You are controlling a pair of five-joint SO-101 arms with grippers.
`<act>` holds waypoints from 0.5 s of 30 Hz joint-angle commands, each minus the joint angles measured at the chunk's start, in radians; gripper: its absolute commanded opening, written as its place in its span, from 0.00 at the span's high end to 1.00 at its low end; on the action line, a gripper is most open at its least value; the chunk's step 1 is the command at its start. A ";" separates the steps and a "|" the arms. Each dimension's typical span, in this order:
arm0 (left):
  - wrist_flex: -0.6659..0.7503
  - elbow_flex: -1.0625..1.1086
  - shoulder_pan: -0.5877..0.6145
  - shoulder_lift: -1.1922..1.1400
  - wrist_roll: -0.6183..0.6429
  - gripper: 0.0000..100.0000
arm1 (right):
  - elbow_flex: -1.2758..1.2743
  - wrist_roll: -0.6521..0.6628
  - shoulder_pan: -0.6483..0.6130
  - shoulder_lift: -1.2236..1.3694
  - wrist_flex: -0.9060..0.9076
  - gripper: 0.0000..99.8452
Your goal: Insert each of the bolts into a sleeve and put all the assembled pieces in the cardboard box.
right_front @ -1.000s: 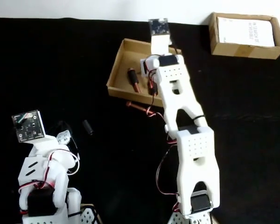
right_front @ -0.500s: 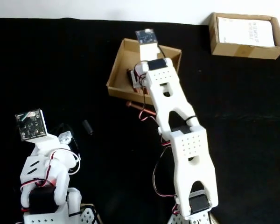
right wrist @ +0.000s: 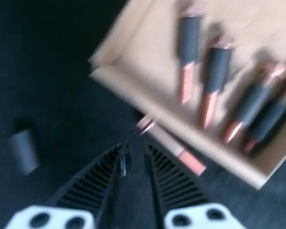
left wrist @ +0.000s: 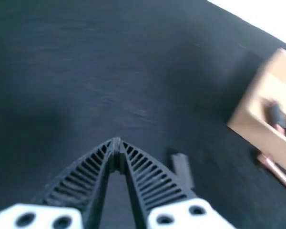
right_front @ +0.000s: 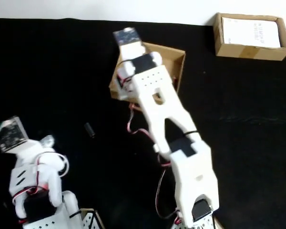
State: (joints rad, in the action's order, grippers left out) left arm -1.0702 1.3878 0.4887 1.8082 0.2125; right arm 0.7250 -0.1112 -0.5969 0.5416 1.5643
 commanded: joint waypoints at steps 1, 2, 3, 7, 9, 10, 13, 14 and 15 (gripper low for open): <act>0.015 0.004 0.131 0.005 0.000 0.99 | 0.035 -0.052 -0.088 -0.097 0.081 0.99; 0.014 0.005 0.157 0.005 0.000 0.99 | 0.035 -0.057 -0.114 -0.099 0.099 0.99; 0.014 0.013 0.182 0.005 0.000 0.99 | 0.033 -0.057 -0.139 -0.099 0.114 0.99; 0.014 0.062 0.269 0.005 0.000 0.99 | 0.024 -0.057 -0.214 -0.071 0.093 0.99; 0.014 0.094 0.306 0.005 0.000 0.99 | 0.022 -0.057 -0.228 -0.030 0.039 0.99; 0.014 0.110 0.326 0.005 0.000 0.99 | 0.021 -0.055 -0.234 -0.004 0.019 0.99; 0.014 0.147 0.384 0.005 0.000 0.99 | 0.028 -0.052 -0.254 0.082 -0.004 0.97; 0.014 0.154 0.403 0.005 0.002 0.99 | 0.030 -0.054 -0.260 0.104 -0.008 0.94; 0.014 0.163 0.420 0.005 0.002 0.99 | 0.030 -0.055 -0.263 0.120 -0.008 0.92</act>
State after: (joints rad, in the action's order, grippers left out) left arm -1.0702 1.5443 0.8646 1.8098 0.2125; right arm 0.7250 -0.1603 -0.8393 0.6414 1.5704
